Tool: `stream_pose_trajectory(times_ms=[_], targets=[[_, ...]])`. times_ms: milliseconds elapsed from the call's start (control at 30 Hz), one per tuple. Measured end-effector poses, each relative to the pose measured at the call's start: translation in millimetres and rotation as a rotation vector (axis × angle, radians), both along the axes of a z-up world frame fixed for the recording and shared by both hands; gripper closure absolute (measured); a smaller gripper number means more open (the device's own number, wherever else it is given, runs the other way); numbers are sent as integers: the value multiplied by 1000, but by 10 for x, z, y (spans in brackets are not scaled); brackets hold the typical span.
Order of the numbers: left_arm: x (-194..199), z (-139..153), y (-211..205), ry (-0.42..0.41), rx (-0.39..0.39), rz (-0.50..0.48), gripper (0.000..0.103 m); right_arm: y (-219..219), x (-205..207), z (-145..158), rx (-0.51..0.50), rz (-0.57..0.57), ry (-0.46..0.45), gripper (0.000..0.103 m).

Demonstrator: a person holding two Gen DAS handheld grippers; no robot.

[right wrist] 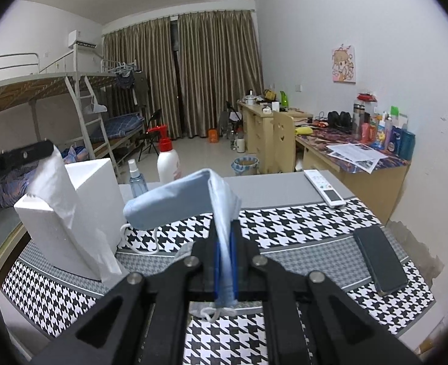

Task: Organize soft objects
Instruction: 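Lift the white tissue with the left tool while the right tool lifts the blue mask, then lower the white tissue into the foam box and open the left tool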

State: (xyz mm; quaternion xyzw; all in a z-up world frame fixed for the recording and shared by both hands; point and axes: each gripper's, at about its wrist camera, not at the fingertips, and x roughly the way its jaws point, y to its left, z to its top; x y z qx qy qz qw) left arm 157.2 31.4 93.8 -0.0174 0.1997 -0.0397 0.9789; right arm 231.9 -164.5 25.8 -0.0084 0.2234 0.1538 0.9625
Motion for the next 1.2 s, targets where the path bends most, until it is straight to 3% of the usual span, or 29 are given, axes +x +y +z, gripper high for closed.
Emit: stream_pose_trajectory(times_ms=[667, 933, 1200], targets=[[159, 408, 56, -33, 24, 35, 102, 23, -16, 211, 9, 7, -56, 94], [273, 778, 114, -60, 32, 48, 102, 20, -2, 271, 11, 4, -71, 94], [209, 940, 194, -97, 31, 71, 102, 27, 5, 356, 33, 22, -95, 94]])
